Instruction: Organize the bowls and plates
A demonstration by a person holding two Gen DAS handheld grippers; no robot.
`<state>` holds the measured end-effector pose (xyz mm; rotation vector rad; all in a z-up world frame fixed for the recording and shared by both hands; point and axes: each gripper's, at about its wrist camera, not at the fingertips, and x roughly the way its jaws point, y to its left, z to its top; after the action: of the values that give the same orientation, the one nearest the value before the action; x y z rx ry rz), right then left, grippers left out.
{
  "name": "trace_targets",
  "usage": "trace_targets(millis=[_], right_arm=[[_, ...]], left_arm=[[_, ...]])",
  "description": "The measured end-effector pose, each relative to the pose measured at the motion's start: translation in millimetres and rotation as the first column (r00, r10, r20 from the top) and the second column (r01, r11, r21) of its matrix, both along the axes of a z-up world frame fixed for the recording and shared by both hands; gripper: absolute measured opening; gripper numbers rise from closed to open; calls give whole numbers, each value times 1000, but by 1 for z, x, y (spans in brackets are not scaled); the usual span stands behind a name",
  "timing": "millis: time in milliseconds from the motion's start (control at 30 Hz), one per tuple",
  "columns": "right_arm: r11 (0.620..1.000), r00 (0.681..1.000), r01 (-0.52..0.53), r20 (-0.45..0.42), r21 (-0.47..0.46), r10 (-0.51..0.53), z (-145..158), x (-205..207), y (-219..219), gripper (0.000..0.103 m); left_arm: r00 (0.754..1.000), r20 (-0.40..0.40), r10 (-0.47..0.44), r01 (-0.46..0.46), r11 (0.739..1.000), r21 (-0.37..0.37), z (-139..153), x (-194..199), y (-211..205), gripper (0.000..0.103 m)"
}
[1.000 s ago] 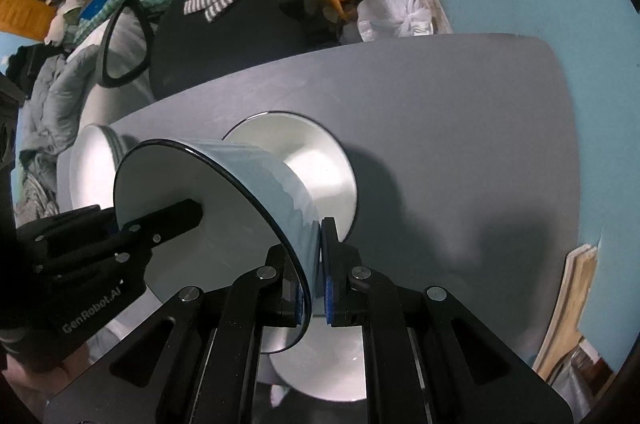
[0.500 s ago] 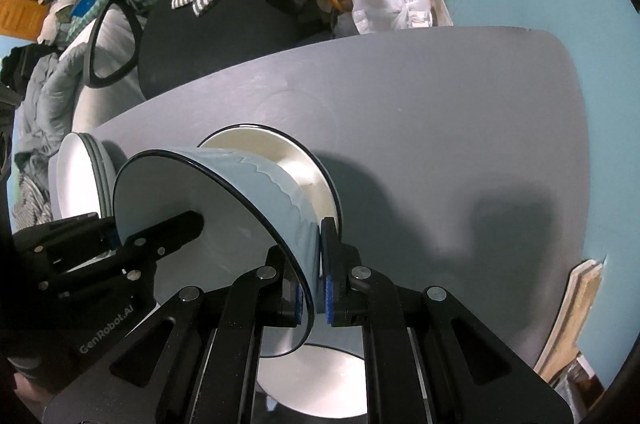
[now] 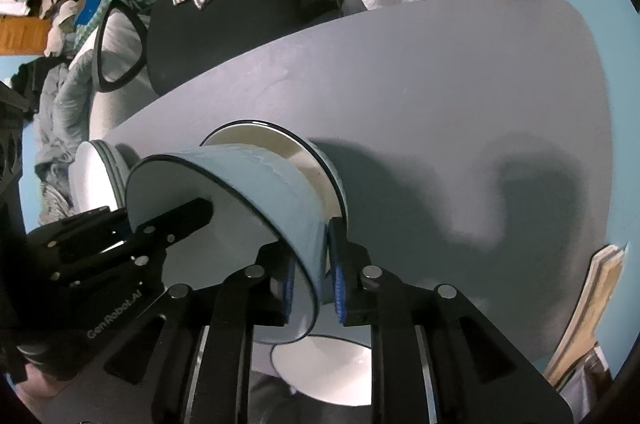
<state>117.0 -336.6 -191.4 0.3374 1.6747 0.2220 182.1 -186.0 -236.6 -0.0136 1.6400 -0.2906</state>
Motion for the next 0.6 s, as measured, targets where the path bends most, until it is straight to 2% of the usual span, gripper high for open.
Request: trace_targets(millis=[67,133,167,200,367,500,600], right_arm=[[1000,1000,5,3,-1,-5,3,0,-1,22],[1000,1000,15,13,-11,-15,6,1,-3,30],[1000,1000,20,17,-7,-20,7,1,-4,31],[1000,1000,24,15,-1,-24,7,1,-5,31],[999,999,34,16,-3,-34,7,0,-6,31],[999,998,45,35,-13,-44,14,-3,-7,32],[998,996,48,72,-47,-44,23,-6,-9,50]], left_arm=[[1000,-5,-10,10,1000,7,0,-1,-2,17],[1000,3,-12,12,1000,11,5,-2,-4,27],[1000,14,-19,19,999,32,8,-2,-5,35],[999,37,-32,30,998,48,13,-3,-7,37],[996,54,-66,62,995,77,19,-6,-8,40],[996,70,-54,48,995,84,23,-13,-1,47],[994,96,-57,49,996,79,31,-19,2,55]])
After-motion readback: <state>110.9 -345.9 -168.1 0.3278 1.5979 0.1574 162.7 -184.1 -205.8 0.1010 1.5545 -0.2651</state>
